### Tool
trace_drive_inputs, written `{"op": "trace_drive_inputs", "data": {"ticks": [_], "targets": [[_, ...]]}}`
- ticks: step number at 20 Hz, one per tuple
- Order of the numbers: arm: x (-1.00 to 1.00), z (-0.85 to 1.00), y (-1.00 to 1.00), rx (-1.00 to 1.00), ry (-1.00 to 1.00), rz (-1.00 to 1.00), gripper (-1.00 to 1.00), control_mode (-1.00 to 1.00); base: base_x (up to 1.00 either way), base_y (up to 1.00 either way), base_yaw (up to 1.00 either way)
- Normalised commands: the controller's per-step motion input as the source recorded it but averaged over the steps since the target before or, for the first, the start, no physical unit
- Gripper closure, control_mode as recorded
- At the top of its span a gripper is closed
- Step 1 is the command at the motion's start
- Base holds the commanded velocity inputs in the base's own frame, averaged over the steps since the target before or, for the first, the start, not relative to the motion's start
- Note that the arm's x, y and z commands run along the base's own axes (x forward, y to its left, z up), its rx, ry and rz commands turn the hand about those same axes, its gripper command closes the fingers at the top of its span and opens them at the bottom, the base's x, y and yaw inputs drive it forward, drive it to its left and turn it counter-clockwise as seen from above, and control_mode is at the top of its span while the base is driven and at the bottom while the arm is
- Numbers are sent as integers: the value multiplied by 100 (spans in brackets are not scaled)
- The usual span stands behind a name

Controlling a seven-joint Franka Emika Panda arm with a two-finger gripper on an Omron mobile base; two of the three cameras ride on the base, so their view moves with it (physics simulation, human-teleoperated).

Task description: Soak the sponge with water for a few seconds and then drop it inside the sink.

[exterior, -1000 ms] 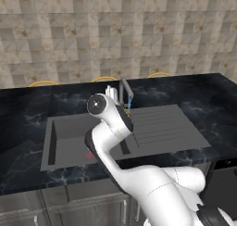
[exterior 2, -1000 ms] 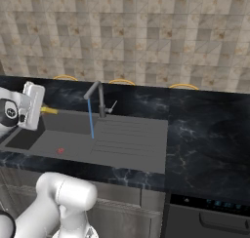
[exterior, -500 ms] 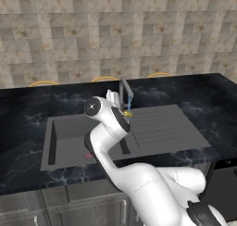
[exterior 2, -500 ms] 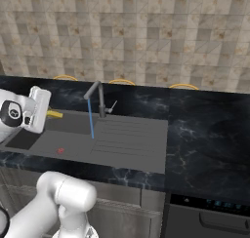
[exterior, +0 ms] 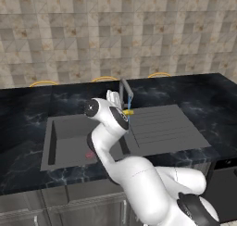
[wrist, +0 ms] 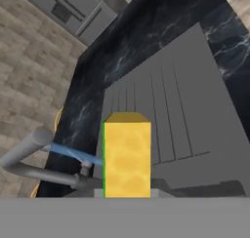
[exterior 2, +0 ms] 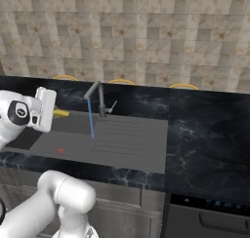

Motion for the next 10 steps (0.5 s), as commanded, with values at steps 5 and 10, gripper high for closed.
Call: {"op": "trace_drive_inputs", "data": {"ticks": [5,10], "targets": [[20,-20,6,0,-8,-7,100,-100,0,0,0],[20,-25,6,0,-9,-2,100,-100,0,0,0]]}}
